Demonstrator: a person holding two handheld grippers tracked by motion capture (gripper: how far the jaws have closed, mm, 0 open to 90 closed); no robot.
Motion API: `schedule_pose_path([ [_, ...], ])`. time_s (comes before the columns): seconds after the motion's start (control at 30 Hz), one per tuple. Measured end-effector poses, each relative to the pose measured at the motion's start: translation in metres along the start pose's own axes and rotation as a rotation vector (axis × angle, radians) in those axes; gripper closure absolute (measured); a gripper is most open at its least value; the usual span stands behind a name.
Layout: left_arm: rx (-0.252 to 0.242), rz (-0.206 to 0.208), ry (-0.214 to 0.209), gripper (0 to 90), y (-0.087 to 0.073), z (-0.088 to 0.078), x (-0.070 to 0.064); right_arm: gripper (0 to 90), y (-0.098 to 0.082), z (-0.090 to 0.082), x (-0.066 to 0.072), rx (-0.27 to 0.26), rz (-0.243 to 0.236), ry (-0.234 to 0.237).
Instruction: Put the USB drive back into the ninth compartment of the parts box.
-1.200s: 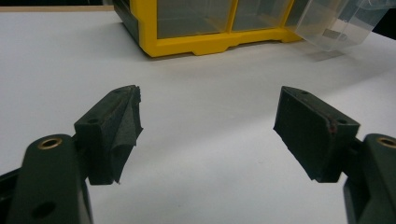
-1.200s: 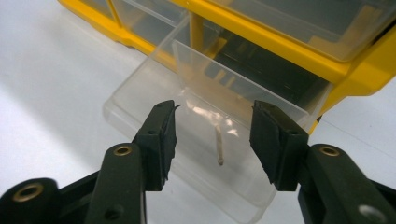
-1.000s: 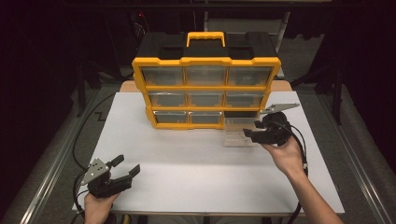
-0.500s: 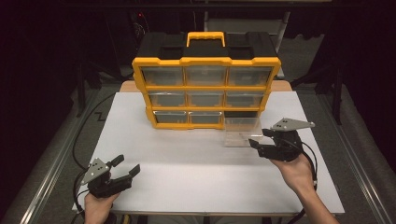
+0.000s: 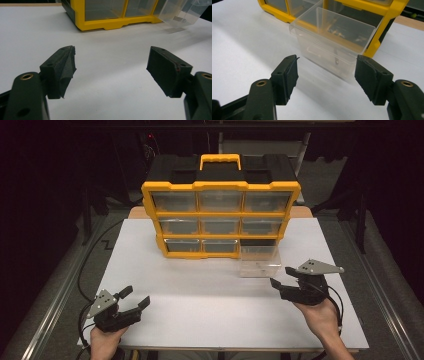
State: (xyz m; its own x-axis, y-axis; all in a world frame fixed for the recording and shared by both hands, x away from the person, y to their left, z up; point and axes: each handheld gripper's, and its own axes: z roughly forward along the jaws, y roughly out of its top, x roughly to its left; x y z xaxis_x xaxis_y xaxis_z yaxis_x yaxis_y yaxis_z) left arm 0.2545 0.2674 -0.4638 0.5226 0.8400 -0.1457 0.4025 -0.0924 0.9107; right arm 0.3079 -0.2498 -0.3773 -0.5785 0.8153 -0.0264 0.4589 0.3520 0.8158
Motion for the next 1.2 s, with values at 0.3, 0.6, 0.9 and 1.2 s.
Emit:
schedule_pose_path([
  [0.3, 0.002, 0.0, 0.0, 23.8, 0.0, 0.0, 0.0, 34.3, -0.012, -0.003, -0.001, -0.013, 0.02, -0.006],
  [0.6, 0.003, -0.002, 0.001, 23.8, 0.0, 0.001, 0.0, 34.0, -0.028, -0.007, -0.007, -0.025, 0.047, -0.008],
  [0.9, 0.003, -0.001, 0.002, 23.9, 0.0, 0.001, 0.0, 33.6, -0.042, -0.011, -0.014, -0.041, 0.07, -0.026],
  [1.2, -0.002, -0.003, 0.007, 23.9, 0.0, 0.0, 0.0, 32.7, -0.052, -0.012, -0.019, -0.058, 0.088, -0.025],
])
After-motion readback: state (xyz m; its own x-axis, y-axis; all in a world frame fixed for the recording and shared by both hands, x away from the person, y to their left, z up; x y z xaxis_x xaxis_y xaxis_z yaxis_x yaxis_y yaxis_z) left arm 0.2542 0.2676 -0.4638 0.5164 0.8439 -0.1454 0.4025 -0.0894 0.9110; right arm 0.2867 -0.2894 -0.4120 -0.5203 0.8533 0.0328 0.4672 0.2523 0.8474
